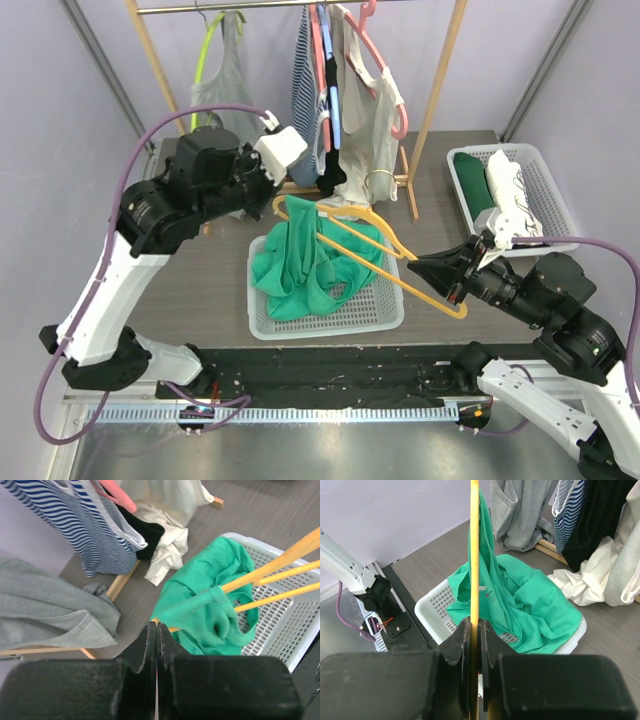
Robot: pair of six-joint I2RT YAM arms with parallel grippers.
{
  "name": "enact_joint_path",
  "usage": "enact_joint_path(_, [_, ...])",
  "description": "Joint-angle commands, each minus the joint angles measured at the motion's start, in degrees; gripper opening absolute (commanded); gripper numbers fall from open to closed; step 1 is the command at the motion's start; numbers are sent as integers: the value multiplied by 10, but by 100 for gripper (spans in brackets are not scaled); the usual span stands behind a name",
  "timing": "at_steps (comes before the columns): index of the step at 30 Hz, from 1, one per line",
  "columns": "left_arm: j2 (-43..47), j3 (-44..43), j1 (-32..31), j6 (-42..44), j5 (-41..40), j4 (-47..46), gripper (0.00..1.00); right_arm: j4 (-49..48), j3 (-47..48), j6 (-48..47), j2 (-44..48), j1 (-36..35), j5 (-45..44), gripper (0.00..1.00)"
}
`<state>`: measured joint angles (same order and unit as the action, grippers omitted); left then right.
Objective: Remove the tank top from the hanger
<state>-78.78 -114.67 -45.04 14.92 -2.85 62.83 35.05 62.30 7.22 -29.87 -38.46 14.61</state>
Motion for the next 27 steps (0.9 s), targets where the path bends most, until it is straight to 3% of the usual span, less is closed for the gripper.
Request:
enact_joint_path(1, [22,5,-1,9,-8,-24,6,-18,18,-7,10,0,-5,1])
enact_joint_path(2, [21,9,-1,2,5,-15,53,-18,18,-6,7,0,-3,1])
enact_joint_path(3, [20,19,-1,-3,13,-11,72,-19,19,-7,5,0,-3,1])
enact_joint_path(5, [20,34,-1,-35,21,-14,86,-20,25,-12,2,0,-3,1])
enact_joint_path(6, [22,44,0,-46,22,-16,88,-22,27,-12,-1,0,-3,1])
enact_joint_path(12, [38,116,5,-123,22,-34,85,-35,51,-22,-12,0,-11,1])
enact_joint_path(21, [13,85,7,-146,27,-49,75,-50,56,-13,-27,0,3,1])
enact_joint_path(27, [2,84,7,-147,45,-53,61,-50,56,-12,-30,0,6,1])
